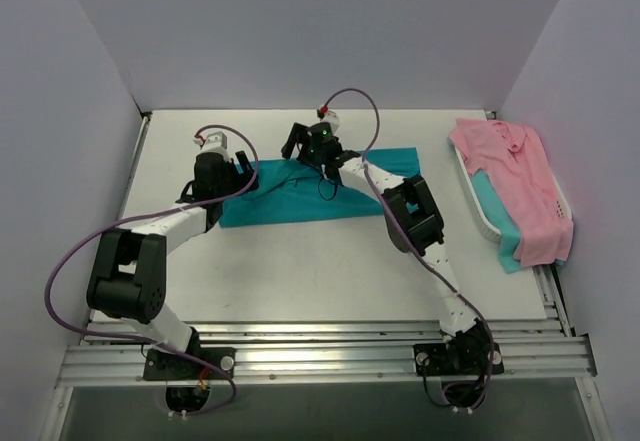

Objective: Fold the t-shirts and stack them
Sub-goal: Fold the other side of the tshirt into a rectangle

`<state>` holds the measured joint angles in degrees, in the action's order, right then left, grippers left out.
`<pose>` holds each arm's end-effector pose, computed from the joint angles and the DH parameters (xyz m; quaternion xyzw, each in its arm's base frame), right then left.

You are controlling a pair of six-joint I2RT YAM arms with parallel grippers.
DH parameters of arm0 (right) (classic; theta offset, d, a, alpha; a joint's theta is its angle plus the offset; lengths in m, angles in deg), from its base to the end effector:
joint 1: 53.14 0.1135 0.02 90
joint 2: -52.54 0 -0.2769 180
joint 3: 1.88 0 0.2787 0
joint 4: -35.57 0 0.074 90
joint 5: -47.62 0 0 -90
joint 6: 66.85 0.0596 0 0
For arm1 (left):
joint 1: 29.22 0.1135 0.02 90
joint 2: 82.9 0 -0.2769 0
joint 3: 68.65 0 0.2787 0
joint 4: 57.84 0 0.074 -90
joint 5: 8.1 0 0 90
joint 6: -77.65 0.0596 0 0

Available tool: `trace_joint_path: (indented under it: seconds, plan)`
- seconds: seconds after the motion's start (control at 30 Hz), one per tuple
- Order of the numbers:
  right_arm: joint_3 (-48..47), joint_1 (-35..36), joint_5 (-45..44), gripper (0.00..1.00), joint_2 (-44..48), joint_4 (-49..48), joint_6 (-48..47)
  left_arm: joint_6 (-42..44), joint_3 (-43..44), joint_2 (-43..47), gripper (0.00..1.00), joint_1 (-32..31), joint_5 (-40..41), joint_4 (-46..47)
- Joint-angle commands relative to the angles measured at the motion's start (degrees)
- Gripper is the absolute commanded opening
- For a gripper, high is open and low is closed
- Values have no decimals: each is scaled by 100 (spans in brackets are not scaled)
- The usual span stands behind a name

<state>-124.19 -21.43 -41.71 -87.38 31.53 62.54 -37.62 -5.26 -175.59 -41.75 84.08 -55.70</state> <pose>0.5334 0.3304 0.1761 0.0490 0.7842 0.3634 0.5006 0.3860 -0.0835 0.1927 -0.1045 0.8468 -0.1535 0.4984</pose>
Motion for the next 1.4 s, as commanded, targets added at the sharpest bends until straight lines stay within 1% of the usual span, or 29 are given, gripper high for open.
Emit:
trace_joint_path:
  seconds: [0.0,0.03,0.13,0.37,0.6,0.7,0.77,0.8,0.9,0.93,1.0,1.03,1.07,1.1,1.2,1.37]
  plan:
    - [-787,160,338,93,-228,214,-222,-47,-33,-30,84,23,-15,556]
    - [-1015,187,381,93,-394,249,-231,-47,-60,-48,84,23,2,565]
    - [-1315,275,513,93,-658,223,-222,-4,-112,-57,83,23,-7,644]
    - [-1773,459,601,92,-1037,302,-213,84,-279,-13,83,93,-33,688]
    - [-1581,591,601,91,-924,329,-187,111,-341,31,83,190,-77,670]
    - [-1422,644,593,88,-801,285,-213,102,-341,-4,83,190,-86,697]
    - [-1352,679,593,76,-739,267,-248,111,-324,-13,83,190,-94,688]
    - [-1334,697,593,64,-721,284,-257,102,-315,-22,83,190,-94,679]
    - [-1264,723,619,49,-686,294,-257,102,-323,-22,83,199,-103,661]
    - [-1194,723,610,40,-669,293,-257,102,-323,-4,83,199,-103,670]
    - [-1123,732,601,32,-642,285,-257,93,-359,13,83,208,-112,679]
    - [-1062,749,601,24,-625,276,-257,93,-376,14,82,208,-121,688]
    - [-1035,741,593,20,-607,276,-257,93,-385,22,83,208,-129,688]
    - [-1009,741,575,9,-581,285,-257,84,-394,22,83,208,-130,696]
    - [-895,750,557,3,-528,267,-266,84,-376,-4,83,216,-147,697]
    - [-649,750,557,0,-291,206,-301,84,-359,-22,83,216,-156,705]
